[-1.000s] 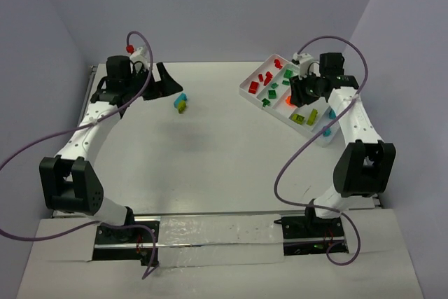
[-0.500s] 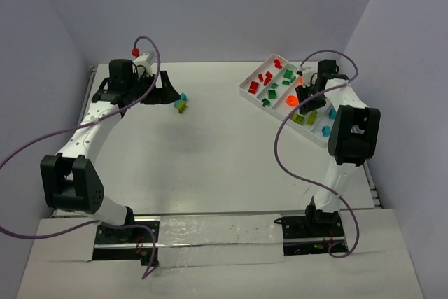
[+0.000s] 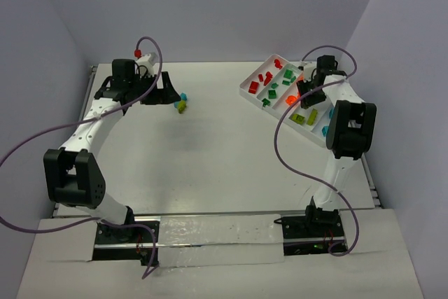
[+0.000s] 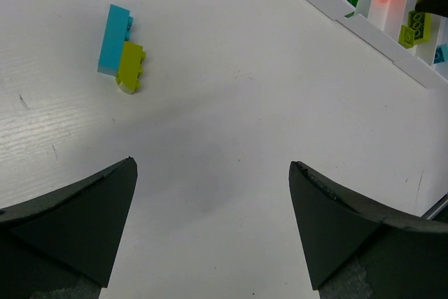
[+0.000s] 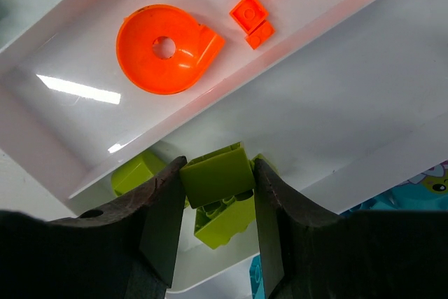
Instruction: Sort the legos into containers by color
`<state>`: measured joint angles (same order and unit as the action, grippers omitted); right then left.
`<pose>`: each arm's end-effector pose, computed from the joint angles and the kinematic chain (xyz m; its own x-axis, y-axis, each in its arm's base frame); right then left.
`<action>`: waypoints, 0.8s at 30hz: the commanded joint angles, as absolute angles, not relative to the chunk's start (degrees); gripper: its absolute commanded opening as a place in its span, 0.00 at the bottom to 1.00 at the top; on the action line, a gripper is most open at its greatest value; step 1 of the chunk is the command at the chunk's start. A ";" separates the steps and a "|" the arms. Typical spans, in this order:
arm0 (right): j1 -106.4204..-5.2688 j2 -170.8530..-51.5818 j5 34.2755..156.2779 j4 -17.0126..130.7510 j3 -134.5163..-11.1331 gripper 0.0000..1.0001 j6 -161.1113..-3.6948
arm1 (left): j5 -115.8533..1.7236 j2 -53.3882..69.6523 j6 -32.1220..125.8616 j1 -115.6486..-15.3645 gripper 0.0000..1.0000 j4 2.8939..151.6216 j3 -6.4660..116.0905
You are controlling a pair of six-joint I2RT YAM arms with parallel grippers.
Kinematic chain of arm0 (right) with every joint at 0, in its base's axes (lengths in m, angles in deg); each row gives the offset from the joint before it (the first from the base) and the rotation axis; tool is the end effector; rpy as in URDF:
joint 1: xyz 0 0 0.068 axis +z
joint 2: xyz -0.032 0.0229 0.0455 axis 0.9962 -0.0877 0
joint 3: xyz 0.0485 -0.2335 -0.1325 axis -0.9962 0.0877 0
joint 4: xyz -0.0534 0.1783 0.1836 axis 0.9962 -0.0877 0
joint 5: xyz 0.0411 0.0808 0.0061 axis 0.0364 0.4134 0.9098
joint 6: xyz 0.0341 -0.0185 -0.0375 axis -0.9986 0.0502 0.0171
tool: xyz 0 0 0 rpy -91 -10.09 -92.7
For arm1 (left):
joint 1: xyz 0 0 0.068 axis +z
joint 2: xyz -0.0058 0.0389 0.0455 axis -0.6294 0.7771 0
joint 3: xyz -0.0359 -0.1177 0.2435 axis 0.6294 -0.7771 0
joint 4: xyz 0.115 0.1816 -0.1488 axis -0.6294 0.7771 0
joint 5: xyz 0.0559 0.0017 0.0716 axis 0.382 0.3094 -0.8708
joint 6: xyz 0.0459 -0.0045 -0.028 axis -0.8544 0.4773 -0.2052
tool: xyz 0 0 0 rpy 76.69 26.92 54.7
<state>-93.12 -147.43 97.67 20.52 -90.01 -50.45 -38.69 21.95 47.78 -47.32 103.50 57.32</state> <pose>0.4375 -0.0563 0.2054 -0.8111 -0.3064 -0.4982 -0.3176 0.9460 -0.0647 0.3451 -0.0667 0.3079 -0.7067 -0.0921 -0.7015 0.3305 0.8337 -0.4424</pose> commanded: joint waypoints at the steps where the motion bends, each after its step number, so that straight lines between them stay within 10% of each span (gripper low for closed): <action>1: -93.15 -147.89 97.02 21.25 -91.74 0.41 -50.98 | -41.51 23.27 46.14 -47.71 0.99 103.95 60.43; 11: -92.98 -144.49 98.23 19.92 -89.62 0.67 -50.96 | -46.86 24.49 46.44 -47.71 0.99 102.78 59.59; 24: -86.75 -131.81 106.44 18.46 -92.32 0.72 -59.21 | -58.98 30.97 54.46 -50.05 0.95 95.68 60.28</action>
